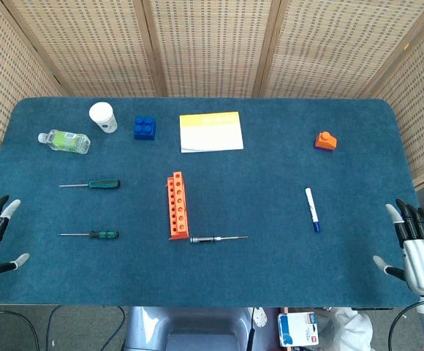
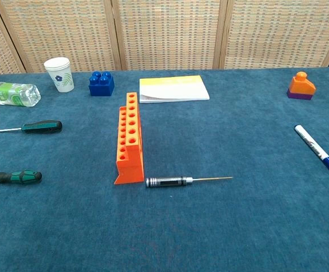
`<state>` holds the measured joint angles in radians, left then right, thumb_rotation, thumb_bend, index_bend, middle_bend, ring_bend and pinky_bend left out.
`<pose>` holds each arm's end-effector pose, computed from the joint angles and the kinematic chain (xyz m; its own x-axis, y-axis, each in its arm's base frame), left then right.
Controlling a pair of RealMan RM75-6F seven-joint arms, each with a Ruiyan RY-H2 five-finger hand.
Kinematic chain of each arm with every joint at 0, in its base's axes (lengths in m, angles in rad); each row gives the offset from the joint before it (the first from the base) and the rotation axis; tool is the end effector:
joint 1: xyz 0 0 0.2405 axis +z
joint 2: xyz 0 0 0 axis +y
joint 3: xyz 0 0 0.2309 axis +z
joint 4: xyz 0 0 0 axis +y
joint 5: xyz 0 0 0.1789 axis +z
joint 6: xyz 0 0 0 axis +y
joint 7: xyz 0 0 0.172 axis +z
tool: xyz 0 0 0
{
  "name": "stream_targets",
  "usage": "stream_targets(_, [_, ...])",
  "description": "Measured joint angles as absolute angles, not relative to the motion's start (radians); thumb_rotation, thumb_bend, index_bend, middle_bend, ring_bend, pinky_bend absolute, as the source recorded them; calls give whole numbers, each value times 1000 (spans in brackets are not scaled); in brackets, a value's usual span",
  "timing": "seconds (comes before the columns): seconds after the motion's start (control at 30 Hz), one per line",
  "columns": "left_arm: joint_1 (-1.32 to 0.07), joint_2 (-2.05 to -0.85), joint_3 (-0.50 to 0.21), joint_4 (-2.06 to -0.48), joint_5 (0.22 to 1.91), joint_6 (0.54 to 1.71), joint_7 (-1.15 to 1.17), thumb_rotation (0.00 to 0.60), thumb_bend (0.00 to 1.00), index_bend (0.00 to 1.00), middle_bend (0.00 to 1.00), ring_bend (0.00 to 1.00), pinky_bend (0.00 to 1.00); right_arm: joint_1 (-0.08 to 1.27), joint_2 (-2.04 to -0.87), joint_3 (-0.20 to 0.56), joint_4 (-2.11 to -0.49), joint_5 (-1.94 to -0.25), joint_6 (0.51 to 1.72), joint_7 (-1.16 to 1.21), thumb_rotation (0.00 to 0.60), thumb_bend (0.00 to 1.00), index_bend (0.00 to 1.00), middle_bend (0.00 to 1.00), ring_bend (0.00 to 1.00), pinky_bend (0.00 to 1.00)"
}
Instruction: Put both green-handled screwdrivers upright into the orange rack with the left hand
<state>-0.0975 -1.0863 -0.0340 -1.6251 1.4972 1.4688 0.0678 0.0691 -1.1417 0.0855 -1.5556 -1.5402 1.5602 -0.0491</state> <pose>-0.2763 0.2051 0.1800 0.4748 0.0263 0.8797 0.8801 -0.0189 -0.4744 -0.2724 -0.2060 0.1896 0.4660 0.1056 0.8785 -0.8818 -0.0255 0.4709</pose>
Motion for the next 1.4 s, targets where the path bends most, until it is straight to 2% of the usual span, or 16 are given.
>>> stream_targets(0.37, [-110,-1100,-22,-1610,1528,1456,81,600,0,0,0,0,0,66,-1127,90,-1564,-1530,1559,-23,600,0,0,0,0,0])
stream_targets(0.5, [-151,-1116,-17,-1594,1542,1387,49,600,0,0,0,0,0,66,-1121,93,-1565,-1520,1553,-1,600,0,0,0,0,0])
stream_targets(0.6, [-202,-1143,-22,-1571,1537,1296,32,600,0,62,0,0,0,69,-1115,95,-1564,-1514,1541,13,600,0,0,0,0,0])
stream_targets(0.73, [-275,-1211,-44,-1535,1478,1172,65,600,6,196,0,0,0,74,-1108,97,-1564,-1509,1529,32,600,0,0,0,0,0])
stream_targets(0.93, [-340,-1304,-62,-1492,1373,1052,133,600,147,284,0,0,0,77,-1106,100,-1555,-1505,1524,62,600,0,0,0,0,0])
stream_targets(1.2, [-367,-1354,-64,-1476,1323,1027,190,600,221,341,0,0,0,83,-1106,98,-1549,-1505,1511,74,600,0,0,0,0,0])
stream_targets(1.4, [-387,-1376,-69,-1456,1302,1007,193,600,235,361,0,0,0,85,-1105,95,-1549,-1505,1503,83,600,0,0,0,0,0])
